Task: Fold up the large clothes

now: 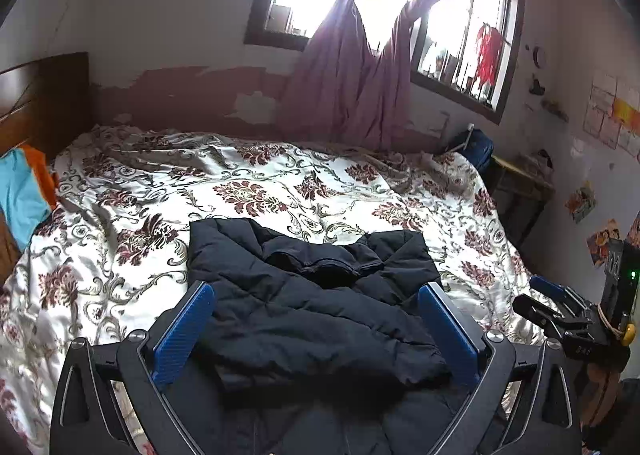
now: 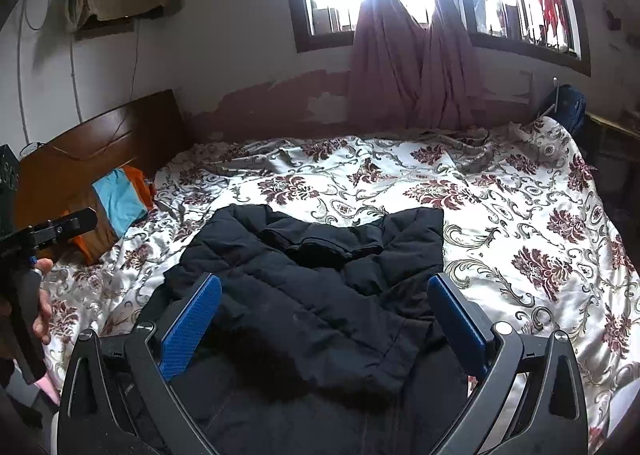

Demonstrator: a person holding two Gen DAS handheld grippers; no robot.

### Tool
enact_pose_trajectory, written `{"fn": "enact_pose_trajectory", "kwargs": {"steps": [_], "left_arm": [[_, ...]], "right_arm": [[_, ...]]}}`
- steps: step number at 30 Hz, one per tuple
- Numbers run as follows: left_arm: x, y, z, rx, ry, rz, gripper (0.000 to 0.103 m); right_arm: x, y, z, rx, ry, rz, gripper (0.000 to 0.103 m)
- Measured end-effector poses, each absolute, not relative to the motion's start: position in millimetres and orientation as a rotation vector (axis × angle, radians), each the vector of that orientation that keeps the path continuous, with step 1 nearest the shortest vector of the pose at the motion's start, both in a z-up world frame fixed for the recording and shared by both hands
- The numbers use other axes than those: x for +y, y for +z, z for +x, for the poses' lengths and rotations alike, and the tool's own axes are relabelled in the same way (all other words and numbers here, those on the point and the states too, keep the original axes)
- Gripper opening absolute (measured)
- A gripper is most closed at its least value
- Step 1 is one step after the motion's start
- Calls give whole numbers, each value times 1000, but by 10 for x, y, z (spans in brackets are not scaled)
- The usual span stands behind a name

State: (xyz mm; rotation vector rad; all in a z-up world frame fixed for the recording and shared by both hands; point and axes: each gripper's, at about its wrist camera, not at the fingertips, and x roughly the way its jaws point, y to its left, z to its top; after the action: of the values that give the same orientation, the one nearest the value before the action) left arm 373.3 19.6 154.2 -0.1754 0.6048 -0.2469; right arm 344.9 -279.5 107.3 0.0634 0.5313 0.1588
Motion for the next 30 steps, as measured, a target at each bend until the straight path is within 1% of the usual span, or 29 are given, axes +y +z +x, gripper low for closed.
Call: {"fn": "enact_pose_trajectory", "kwargs": {"steps": [6, 20, 26, 30], "left_arm": [[169, 1514, 3311, 561, -250, -183, 103], [-78, 1437, 2280, 461, -134, -66, 103], [-150, 1408, 1871, 416, -111, -21, 103], [-133, 1284, 1650, 409, -95, -40, 103]], "right_arm": [[-2754, 1106, 3057, 483, 155, 65, 101], [-2605, 1098, 2067, 354, 176, 2, 101], [-2561, 941, 1713, 290, 212, -4, 101], [-2587, 783, 1515, 267, 184, -23, 101]]}}
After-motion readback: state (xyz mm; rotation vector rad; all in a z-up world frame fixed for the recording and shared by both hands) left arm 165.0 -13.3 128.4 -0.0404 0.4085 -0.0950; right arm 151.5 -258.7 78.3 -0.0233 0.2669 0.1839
